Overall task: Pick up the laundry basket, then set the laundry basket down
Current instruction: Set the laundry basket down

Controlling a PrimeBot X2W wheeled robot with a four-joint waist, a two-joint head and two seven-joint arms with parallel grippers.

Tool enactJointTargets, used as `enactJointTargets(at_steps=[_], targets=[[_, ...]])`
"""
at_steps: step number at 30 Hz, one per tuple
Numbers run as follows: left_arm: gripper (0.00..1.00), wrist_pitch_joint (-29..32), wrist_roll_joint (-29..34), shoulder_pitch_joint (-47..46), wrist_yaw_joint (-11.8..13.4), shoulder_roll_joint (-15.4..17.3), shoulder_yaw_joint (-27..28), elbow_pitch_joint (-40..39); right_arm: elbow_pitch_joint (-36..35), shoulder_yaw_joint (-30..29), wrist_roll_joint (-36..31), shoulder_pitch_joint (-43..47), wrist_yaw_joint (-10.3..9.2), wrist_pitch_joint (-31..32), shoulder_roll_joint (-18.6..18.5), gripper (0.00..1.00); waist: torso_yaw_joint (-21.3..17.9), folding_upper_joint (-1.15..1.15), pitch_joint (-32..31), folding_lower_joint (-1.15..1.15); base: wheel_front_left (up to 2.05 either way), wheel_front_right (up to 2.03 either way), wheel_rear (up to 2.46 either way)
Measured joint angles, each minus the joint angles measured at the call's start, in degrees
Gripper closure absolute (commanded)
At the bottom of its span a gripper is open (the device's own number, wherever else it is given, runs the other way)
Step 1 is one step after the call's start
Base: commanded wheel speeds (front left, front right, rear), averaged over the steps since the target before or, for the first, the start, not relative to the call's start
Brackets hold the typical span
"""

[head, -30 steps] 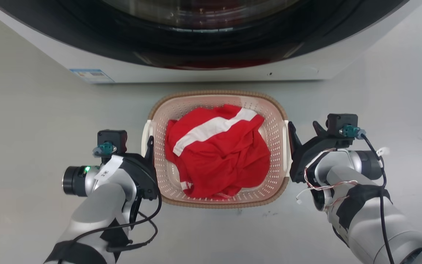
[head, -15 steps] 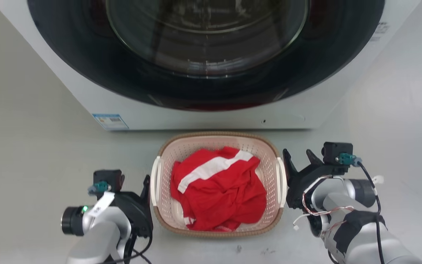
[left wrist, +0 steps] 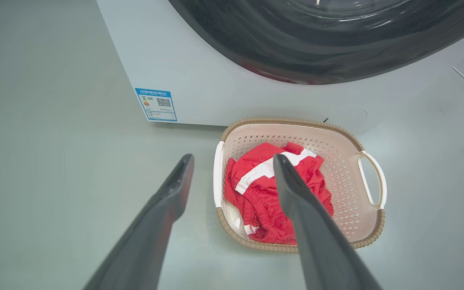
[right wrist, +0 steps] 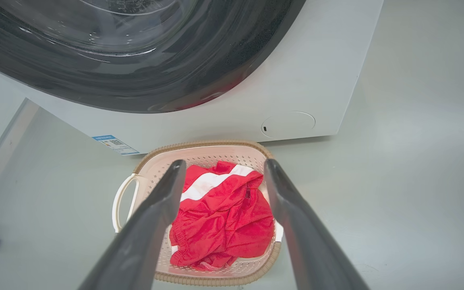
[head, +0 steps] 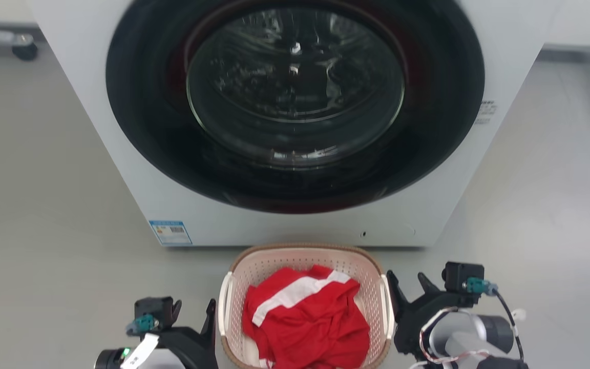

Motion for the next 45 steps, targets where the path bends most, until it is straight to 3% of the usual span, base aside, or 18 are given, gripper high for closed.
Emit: enactJointTargets(at_steps=[10,22,36,45], targets=[[0.00,0.0,4.1,9.1,2.7,3.6,3.8,-11.8,-8.7,-3.7,-4.3,8.0,-1.35,0.0,-1.6,0.00,0.4,0.00,-6.2,0.00,0.00,0.00,0.00],[0.00,0.0,8.8,19.3,4.4,5.6,8.9,-26.4,-20.8,-9.8,-10.9,16.8,-2.86,0.0,-4.3,0.00,0.2,0.01,-8.2,0.01,0.00,0.00,0.00],[0.00,0.0,15.2,29.6,4.9,6.1,15.2,-40.9,-36.0,-18.4,-22.1,28.0,-3.52,0.0,-6.0,0.00,-0.7,0.01,-8.8,0.02,0.00,0.00,0.00],[0.00,0.0,19.3,34.1,4.9,4.2,19.3,-46.8,-42.6,-24.9,-29.4,34.3,-3.53,0.0,-5.8,0.00,-1.3,0.01,-8.9,0.01,0.00,0.00,0.00]])
